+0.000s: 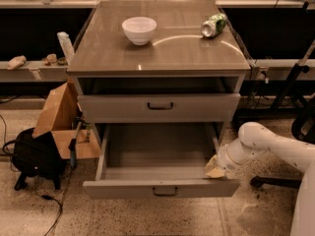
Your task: Open middle drawer
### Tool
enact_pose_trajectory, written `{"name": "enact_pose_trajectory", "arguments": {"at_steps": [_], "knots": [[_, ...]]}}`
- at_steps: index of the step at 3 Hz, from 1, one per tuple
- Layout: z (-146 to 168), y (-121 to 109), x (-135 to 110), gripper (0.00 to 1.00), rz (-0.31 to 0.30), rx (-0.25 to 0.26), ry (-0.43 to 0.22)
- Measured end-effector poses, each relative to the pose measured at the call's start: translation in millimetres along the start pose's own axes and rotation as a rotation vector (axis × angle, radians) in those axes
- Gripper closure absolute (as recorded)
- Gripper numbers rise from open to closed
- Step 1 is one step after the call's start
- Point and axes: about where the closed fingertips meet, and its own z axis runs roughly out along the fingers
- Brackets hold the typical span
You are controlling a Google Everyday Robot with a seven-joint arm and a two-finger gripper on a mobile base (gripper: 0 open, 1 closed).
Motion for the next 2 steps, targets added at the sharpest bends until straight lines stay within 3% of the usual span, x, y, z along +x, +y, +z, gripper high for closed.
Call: {"name": "enact_pose_trajectory", "arguments": {"at_steps": [2], "knots": [[0.1, 0.1, 0.0, 0.56, 0.000, 0.000, 0.000]]}}
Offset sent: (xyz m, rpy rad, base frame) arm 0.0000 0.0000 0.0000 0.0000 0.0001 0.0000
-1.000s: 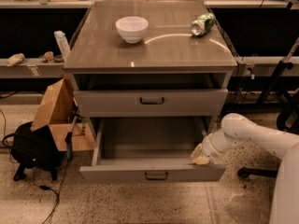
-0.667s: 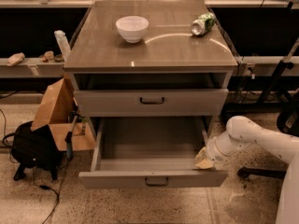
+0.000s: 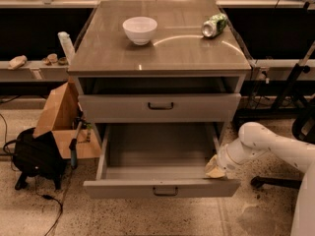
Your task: Open middle drawer
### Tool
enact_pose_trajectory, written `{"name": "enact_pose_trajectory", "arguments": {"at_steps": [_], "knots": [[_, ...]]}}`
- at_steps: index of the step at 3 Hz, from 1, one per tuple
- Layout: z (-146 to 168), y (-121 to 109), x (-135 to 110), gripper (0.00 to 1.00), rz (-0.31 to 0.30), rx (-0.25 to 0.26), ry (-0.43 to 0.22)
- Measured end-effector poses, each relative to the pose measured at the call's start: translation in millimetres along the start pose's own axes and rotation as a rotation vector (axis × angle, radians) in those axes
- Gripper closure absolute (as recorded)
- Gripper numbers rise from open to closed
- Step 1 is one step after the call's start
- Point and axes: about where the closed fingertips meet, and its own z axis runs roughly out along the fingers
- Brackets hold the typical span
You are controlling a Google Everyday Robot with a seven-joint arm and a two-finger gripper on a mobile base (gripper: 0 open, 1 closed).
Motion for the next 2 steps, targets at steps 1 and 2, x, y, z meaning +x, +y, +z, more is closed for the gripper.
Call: {"name": "enact_pose_trajectory", "arguments": {"at_steps": [1, 2], "knots": [[0.0, 0.0, 0.0, 0.25, 0.000, 0.000, 0.000], [0.1, 0.1, 0.0, 0.00, 0.000, 0.000, 0.000]]}}
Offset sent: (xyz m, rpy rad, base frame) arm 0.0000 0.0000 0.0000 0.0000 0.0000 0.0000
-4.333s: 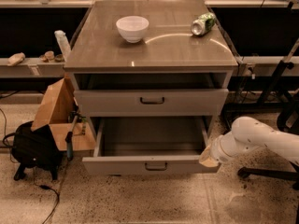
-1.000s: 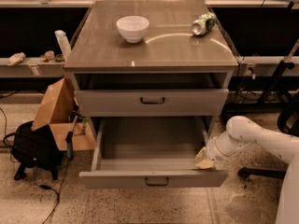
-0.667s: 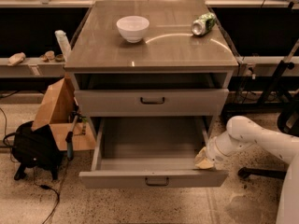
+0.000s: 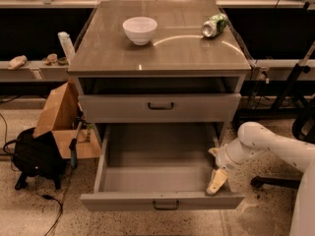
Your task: Open middle drawer
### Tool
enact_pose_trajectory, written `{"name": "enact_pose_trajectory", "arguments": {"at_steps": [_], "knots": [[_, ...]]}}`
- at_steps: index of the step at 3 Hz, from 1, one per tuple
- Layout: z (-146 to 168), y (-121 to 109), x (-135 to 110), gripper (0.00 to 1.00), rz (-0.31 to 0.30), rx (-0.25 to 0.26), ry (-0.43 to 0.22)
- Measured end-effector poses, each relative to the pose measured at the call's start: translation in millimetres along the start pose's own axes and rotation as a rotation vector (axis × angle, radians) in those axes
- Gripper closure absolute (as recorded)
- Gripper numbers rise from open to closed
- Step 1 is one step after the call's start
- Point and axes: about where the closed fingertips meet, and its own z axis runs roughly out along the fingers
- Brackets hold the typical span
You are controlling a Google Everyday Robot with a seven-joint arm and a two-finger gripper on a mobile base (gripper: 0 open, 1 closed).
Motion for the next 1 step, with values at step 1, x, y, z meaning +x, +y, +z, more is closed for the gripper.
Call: {"name": "enact_pose_trajectory", "arguments": {"at_steps": [1], "knots": [[0.0, 0.0, 0.0, 0.00, 0.000, 0.000, 0.000]]}}
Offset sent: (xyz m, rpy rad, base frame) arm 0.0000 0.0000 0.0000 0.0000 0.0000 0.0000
